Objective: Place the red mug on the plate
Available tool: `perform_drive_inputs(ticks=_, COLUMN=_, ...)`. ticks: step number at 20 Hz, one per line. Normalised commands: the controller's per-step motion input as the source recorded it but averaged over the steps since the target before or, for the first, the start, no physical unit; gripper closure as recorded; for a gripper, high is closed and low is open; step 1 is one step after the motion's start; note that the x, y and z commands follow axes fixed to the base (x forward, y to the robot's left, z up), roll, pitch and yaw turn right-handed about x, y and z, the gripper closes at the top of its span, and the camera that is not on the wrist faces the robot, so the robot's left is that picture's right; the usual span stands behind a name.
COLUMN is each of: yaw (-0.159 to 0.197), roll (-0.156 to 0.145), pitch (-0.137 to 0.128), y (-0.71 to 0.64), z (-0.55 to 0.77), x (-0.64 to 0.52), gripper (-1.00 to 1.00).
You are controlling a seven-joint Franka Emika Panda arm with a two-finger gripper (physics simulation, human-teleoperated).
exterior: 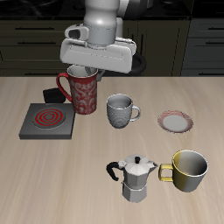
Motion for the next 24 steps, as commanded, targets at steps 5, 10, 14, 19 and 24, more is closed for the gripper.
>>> perform_drive_inputs(ticks=5, yaw=-0.052, roll=0.027, pitch=0.037, y=0.18, z=0.01, x=-0.2, gripper=1.0)
perform_drive_inputs(ticks=10, yaw=0.002, roll=-0.003, pitch=-0.002, y=0.11, z=0.02, x=-0.2, gripper=1.0)
perform_drive_inputs(ticks=14, yaw=-0.005, roll=0.016, pitch=-0.007, y=0.1, z=0.02, x=-0.24, gripper=1.0)
perform_drive_inputs(ticks=19, yaw=-0.003, roll=0.004, pitch=-0.005, y=0.25, z=-0.04, x=-0.28, gripper=1.0)
perform_drive_inputs(ticks=24, yaw=-0.002, roll=0.019, pitch=-0.023, y=0.31, z=-0.04, x=-0.23, gripper=1.0)
